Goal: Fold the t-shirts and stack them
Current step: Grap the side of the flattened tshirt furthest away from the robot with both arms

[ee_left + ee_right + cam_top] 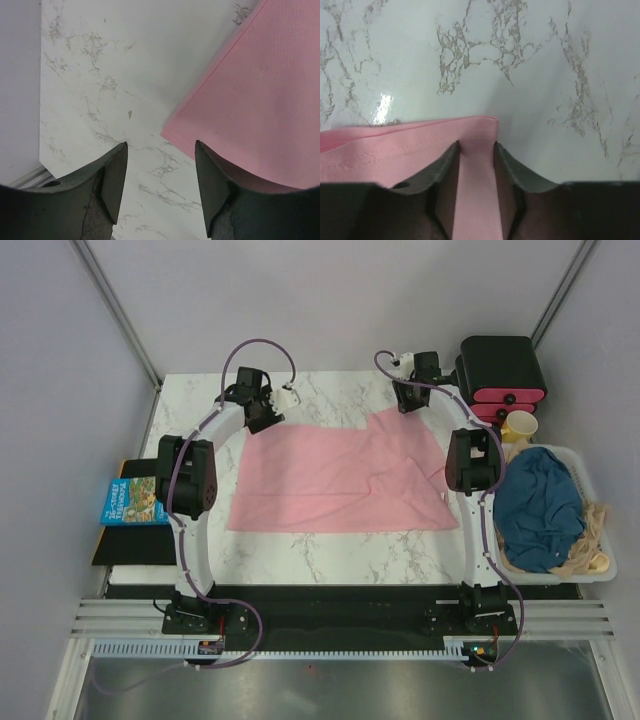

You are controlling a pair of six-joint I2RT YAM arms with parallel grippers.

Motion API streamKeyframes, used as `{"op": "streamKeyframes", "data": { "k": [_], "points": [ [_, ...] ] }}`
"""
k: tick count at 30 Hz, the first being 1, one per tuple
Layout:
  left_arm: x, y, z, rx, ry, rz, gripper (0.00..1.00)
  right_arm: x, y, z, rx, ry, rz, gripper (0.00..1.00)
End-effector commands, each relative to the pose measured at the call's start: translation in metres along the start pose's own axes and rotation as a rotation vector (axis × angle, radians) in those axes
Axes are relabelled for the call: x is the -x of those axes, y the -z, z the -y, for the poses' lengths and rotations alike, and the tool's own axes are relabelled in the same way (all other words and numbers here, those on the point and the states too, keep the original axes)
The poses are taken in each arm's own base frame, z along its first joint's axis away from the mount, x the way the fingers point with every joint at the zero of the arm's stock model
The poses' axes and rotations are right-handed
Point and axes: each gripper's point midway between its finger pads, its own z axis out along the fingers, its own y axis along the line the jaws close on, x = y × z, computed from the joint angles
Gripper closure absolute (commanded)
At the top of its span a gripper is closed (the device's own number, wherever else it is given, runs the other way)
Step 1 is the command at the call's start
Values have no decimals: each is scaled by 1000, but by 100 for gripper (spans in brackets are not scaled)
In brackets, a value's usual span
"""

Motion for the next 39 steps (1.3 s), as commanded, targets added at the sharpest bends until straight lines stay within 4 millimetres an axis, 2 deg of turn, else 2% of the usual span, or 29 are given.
{"op": "streamKeyframes", "data": {
  "k": [1,7,9,10,14,19,22,27,30,32,33,35,36,39],
  "points": [
    [-4,-8,-2,-8,-121,-6,37,4,-9,0,7,-21,22,69],
    [-11,-23,4,-45,-228,-11,33,3,-3,-2,18,-17,19,83],
    [-13,-26,1,-44,-217,-9,31,5,-1,-3,19,-14,21,87],
    [-14,-31,6,-72,-210,-5,30,4,0,-3,19,-9,19,88],
    [-21,-41,12,-104,-225,-10,27,6,6,-3,17,-9,20,89],
    [-28,-47,-6,-83,-206,-14,27,8,12,-4,20,-9,21,89],
    [-36,-49,-9,-97,-209,-20,27,7,15,-4,21,-10,18,90],
    [-48,-57,0,-140,-238,-34,27,8,18,-7,24,-2,17,91],
    [-47,-58,6,-162,-247,-23,30,6,19,-10,27,8,10,93],
    [-46,-59,9,-176,-243,-13,43,5,20,-12,30,10,5,96],
    [-44,-59,11,-183,-243,-3,45,4,20,-13,32,12,3,99],
    [-46,-60,16,-198,-237,-3,76,3,20,-15,33,20,0,100],
    [-45,-60,16,-197,-232,2,98,3,20,-17,36,23,-3,100],
    [-43,-58,19,-206,-213,11,98,5,20,-22,38,36,-1,100]
  ]
}}
